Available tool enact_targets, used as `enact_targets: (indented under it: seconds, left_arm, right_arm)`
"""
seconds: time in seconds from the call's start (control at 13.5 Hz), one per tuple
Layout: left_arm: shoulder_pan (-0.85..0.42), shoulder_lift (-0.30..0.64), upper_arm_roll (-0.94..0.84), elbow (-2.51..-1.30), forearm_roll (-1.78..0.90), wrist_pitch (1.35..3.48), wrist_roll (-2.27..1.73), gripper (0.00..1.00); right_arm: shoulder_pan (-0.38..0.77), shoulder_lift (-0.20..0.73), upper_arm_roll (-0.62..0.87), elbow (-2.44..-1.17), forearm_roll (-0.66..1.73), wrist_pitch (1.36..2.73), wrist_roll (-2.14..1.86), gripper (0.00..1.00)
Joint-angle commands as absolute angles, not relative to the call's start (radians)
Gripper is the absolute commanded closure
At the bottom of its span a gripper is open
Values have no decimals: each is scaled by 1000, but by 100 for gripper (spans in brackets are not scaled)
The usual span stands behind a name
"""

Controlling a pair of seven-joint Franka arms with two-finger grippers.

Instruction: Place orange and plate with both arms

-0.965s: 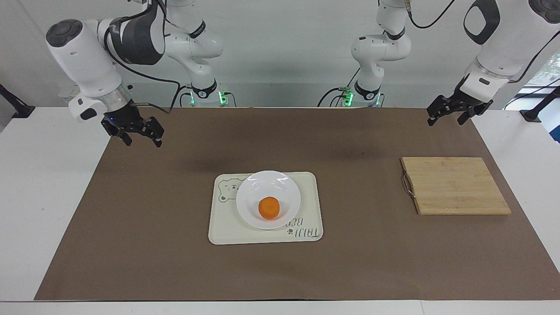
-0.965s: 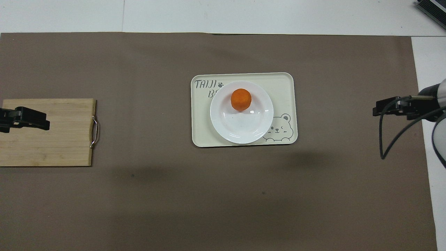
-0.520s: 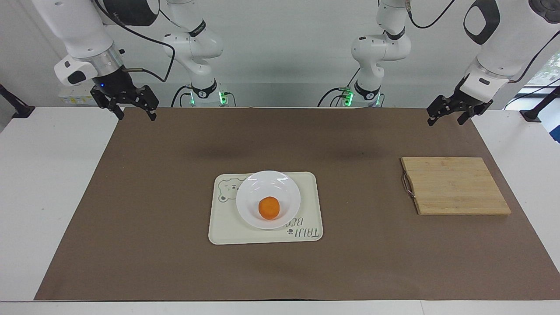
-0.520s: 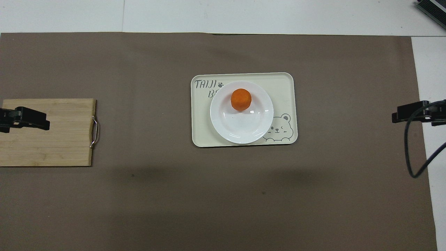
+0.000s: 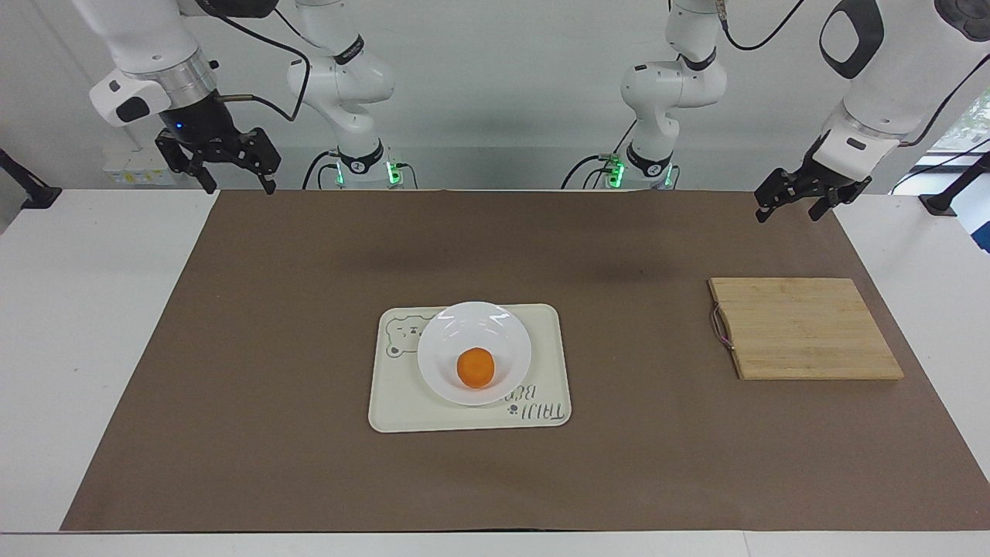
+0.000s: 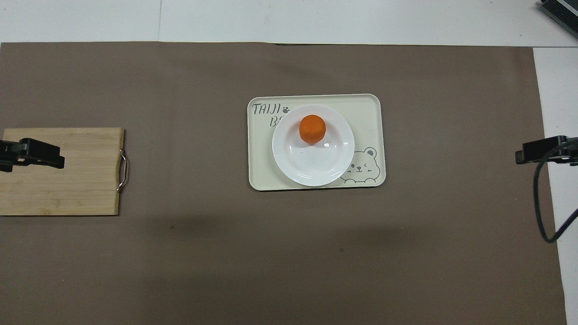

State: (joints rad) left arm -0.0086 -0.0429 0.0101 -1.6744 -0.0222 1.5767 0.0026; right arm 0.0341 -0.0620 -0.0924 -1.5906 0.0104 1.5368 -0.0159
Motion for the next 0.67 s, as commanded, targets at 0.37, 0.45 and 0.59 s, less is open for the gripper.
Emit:
enact_targets:
  seconds: [0.37,0.45,0.59]
  left_arm:
    - [-6,-66,9,-1697,-5,1589,5,0]
    - [-6,-66,9,-1697,-5,1589,5,0]
    - [-6,-66,9,-1697,-5,1589,5,0]
  right_arm:
    - [35,-84,-87,-1624,-18,1551,-51,0]
    - [35,-84,-87,-1624,-14,1548,-51,0]
    - [34,-84,-89,-1623,-8,1545,-51,0]
